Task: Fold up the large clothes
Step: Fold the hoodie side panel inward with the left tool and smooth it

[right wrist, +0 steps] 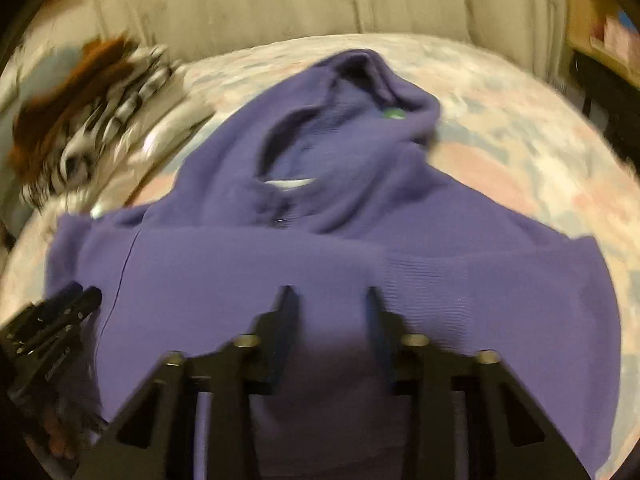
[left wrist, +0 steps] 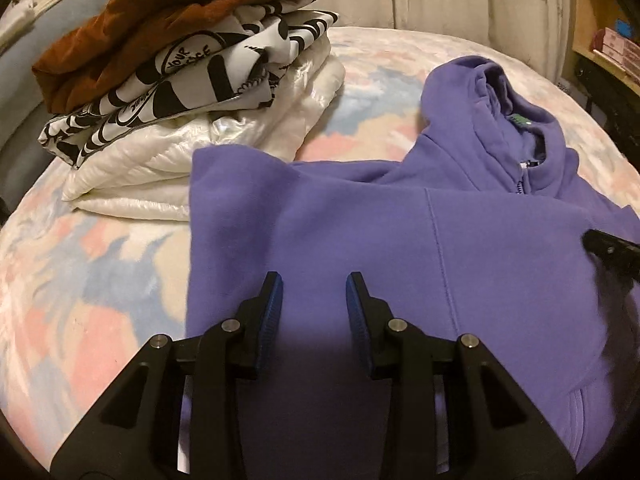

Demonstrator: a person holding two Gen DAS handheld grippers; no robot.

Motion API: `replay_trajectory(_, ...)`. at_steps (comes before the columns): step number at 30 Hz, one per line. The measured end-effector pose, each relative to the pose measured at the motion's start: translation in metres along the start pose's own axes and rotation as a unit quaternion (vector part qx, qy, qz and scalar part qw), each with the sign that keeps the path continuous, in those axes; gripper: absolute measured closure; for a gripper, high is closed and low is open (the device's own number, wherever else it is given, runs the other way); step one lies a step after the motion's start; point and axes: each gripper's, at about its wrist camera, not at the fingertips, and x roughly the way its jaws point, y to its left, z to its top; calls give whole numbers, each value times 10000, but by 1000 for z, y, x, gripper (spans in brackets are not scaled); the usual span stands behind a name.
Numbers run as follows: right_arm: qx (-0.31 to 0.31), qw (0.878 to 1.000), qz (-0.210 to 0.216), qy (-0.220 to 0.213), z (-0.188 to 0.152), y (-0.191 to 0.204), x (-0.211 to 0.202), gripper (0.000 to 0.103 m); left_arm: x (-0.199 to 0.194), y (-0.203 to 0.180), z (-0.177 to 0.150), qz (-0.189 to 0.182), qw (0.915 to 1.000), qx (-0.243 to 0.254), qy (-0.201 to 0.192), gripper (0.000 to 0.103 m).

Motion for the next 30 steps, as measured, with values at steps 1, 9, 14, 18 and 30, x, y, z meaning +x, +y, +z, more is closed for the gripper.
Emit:
replay_trajectory(1, 81, 9999, 103, 2, 0, -8, -3, 101, -2, 2, 0, -33, 10000, 15, -7, 71)
replay_trajectory(9, 384, 9988, -316, 27, -17, -47, -39, 83, -6, 10, 3, -302, 9993, -92, 191, 66)
replay_trajectory(14, 344, 9986, -393, -33, -16, -49, -52, 83, -21, 12, 3, -388, 9987, -168, 271, 59)
replay_trajectory(18, 287, 9987, -412, -93, -15, -36, -71, 83, -41, 16, 0, -457, 9983, -222, 268, 58)
replay_trajectory(30, 131, 9975, -496, -485, -46, -11, -178, 66, -127, 25, -19, -695, 9973, -139, 183, 57)
